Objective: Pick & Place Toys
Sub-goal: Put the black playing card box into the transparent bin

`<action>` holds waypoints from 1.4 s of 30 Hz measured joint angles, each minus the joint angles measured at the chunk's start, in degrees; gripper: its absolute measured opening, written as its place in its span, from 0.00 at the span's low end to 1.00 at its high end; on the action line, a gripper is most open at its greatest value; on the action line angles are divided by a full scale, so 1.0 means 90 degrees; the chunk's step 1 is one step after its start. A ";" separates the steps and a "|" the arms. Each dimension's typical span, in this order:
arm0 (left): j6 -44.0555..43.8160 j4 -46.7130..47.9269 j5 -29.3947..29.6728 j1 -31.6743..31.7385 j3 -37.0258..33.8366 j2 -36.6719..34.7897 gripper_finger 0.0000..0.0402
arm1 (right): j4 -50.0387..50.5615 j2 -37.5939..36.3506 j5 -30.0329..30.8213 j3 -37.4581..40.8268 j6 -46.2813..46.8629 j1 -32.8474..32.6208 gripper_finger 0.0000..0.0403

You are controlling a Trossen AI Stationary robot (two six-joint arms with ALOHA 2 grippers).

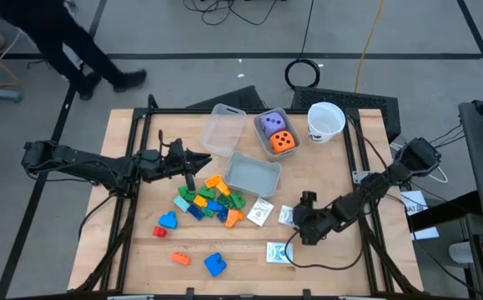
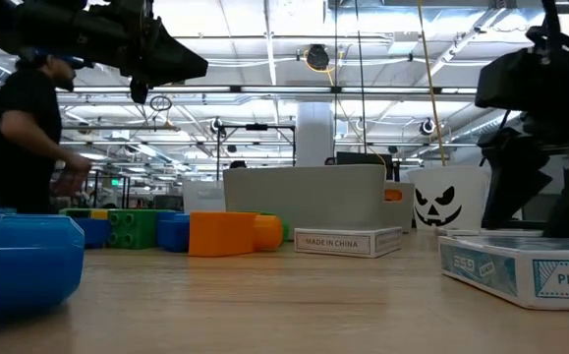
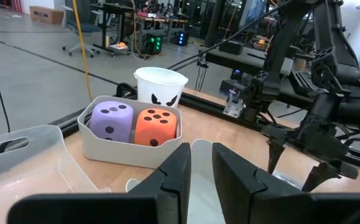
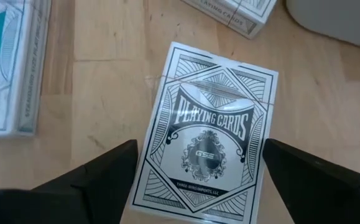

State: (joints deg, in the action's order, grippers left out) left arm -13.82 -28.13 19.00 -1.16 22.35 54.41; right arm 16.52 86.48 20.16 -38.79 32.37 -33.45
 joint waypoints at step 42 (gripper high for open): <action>-0.0164 -0.0004 0.0000 -0.0003 0.0000 0.0000 0.18 | 0.0289 -0.0622 0.0221 0.0024 0.0724 -0.0213 0.89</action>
State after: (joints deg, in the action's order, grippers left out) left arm -15.30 -28.16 19.00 -1.19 22.35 54.41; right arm 19.11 80.89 22.15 -38.57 38.88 -35.37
